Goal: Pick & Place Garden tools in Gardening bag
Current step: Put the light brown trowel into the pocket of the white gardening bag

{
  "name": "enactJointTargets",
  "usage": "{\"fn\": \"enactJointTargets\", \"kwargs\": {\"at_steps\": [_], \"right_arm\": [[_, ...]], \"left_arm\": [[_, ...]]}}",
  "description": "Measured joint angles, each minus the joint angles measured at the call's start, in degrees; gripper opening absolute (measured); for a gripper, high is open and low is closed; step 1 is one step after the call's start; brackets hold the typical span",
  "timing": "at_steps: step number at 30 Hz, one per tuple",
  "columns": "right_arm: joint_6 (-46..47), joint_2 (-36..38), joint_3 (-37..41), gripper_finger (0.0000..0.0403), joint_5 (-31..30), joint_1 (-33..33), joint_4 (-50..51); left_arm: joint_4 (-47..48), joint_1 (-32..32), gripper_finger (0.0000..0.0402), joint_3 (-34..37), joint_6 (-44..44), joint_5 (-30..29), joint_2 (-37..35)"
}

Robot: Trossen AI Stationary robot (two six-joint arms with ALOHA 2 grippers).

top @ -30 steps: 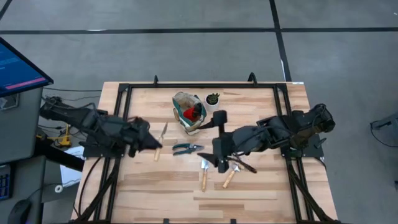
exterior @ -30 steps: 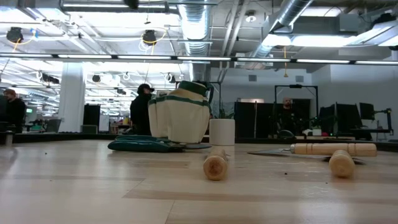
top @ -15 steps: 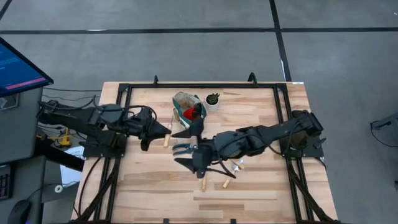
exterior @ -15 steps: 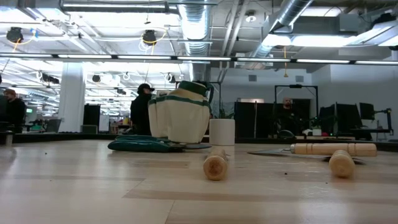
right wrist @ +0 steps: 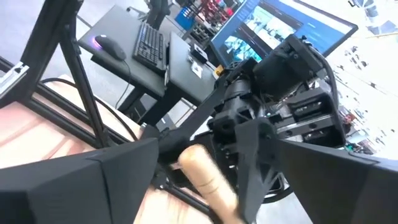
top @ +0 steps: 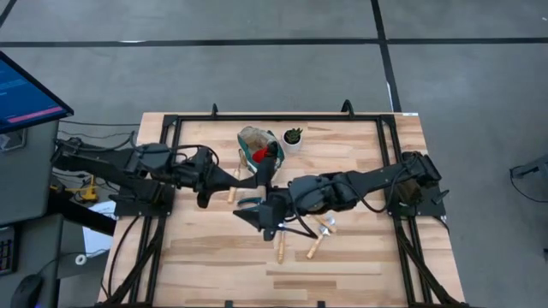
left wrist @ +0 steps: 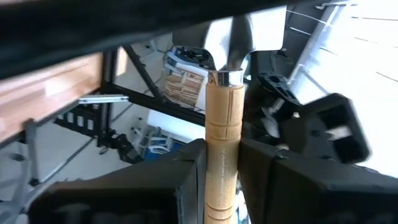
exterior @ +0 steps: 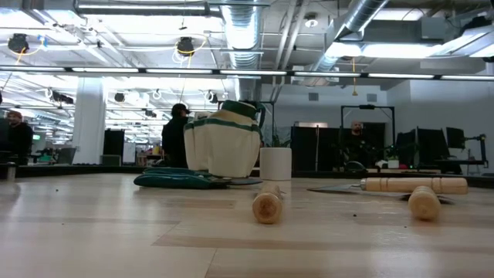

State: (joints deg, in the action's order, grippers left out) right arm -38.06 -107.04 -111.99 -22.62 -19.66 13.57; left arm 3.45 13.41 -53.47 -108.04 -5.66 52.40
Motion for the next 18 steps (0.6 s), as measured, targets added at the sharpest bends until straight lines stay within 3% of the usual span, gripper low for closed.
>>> {"fn": "enactJointTargets", "kwargs": {"at_steps": [18], "right_arm": [[-1.1, 0.0, 0.0, 0.0293, 0.5, 2.7, 2.3]], "left_arm": [[-7.3, -0.2, 0.0053, 0.0, -2.2, 0.0, 3.6]]}}
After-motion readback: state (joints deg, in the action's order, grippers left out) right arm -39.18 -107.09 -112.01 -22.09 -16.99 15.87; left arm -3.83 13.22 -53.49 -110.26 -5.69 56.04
